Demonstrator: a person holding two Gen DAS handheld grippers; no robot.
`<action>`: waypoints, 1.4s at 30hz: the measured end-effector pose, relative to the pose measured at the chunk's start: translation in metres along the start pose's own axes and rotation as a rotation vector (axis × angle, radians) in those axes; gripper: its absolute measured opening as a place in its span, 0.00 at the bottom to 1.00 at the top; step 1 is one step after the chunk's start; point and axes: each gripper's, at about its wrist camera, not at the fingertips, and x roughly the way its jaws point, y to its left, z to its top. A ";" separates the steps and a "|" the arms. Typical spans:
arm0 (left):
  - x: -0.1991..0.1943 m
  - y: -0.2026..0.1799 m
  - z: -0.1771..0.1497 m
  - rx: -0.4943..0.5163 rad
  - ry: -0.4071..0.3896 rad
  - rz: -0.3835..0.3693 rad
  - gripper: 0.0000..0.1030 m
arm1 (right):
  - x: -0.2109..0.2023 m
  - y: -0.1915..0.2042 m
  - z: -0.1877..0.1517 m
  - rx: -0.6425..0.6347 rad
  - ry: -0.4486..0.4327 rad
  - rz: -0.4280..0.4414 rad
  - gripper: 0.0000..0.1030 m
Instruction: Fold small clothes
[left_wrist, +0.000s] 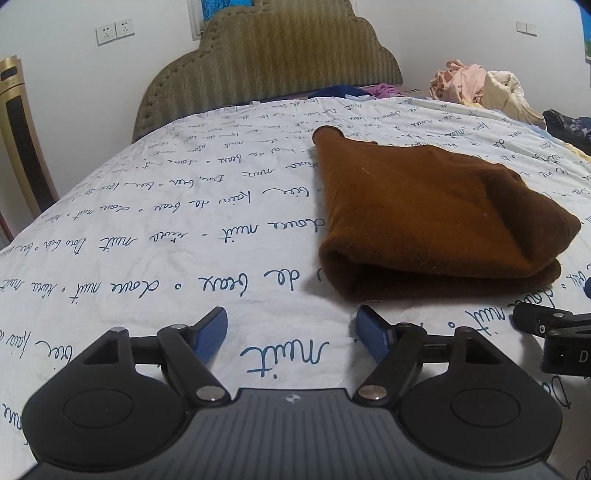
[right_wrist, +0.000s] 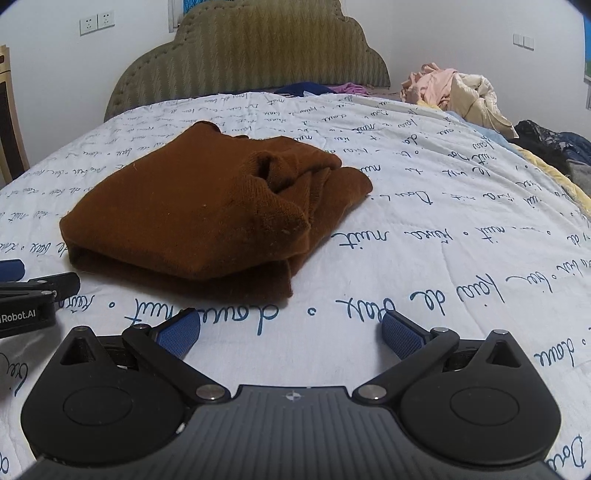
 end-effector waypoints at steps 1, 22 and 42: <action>0.001 0.000 -0.001 -0.002 -0.001 0.007 0.78 | 0.000 0.000 0.000 0.001 0.000 -0.001 1.00; 0.006 0.005 -0.007 -0.077 -0.005 0.022 0.97 | -0.002 0.005 -0.011 0.016 -0.038 -0.033 1.00; 0.006 0.009 -0.009 -0.089 0.010 0.011 1.00 | -0.001 0.006 -0.012 0.013 -0.036 -0.035 1.00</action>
